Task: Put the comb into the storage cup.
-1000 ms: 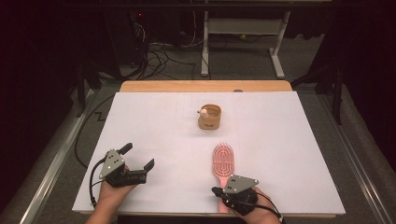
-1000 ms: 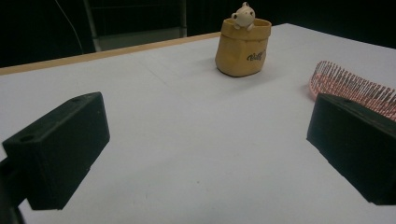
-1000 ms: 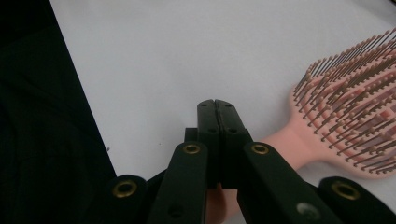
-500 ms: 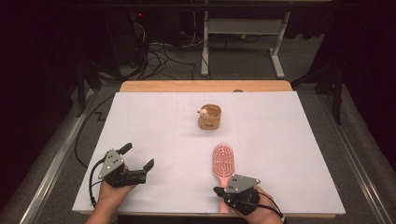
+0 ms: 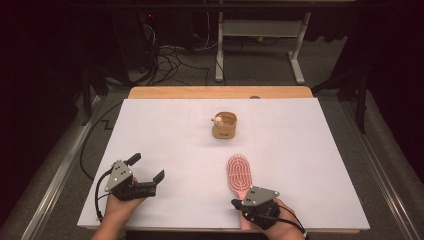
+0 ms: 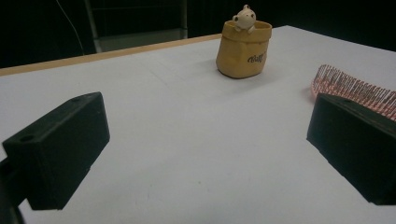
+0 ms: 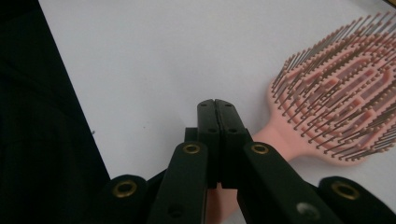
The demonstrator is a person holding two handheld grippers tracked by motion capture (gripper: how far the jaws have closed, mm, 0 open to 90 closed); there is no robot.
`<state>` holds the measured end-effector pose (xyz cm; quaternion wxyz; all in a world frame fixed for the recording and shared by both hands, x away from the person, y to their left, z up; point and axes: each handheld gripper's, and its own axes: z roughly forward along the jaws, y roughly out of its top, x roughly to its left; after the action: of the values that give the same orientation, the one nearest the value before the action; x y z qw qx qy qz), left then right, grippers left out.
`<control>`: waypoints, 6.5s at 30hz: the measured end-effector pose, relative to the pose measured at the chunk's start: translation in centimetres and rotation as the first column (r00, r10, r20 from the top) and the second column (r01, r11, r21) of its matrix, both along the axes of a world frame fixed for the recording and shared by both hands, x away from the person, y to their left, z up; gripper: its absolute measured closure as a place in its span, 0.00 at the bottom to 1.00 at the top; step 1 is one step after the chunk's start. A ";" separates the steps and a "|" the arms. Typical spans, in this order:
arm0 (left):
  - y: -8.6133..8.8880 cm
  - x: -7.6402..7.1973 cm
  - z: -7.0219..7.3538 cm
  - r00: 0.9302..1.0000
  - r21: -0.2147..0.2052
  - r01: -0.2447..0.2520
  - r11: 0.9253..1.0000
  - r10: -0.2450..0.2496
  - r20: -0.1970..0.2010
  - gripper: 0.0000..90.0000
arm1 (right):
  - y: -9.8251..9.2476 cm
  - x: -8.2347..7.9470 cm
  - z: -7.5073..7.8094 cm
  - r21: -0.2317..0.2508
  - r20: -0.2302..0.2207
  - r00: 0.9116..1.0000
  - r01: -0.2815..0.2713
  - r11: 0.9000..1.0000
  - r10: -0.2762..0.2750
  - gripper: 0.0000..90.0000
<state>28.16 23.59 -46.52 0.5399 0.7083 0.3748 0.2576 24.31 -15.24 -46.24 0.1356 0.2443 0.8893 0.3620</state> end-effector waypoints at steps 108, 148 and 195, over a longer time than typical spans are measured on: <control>0.2 0.1 0.0 1.000 -0.012 -0.005 1.000 0.005 0.007 0.00 | -4.8 4.8 1.3 -0.066 -0.078 0.983 0.159 0.985 -0.164 0.06; 0.0 0.2 0.0 1.000 -0.024 -0.004 1.000 0.004 0.010 0.00 | -2.3 7.8 0.1 -0.218 -0.173 0.980 0.061 0.974 -0.100 0.16; 0.4 0.0 0.1 1.000 -0.023 -0.010 1.000 0.010 0.012 0.00 | -4.8 7.0 2.8 0.006 -0.071 0.993 0.096 0.995 -0.095 0.90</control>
<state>28.15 23.99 -46.46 0.5490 0.6985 0.3780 0.2603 31.29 -20.05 -43.46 0.1203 0.2999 0.8792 0.3502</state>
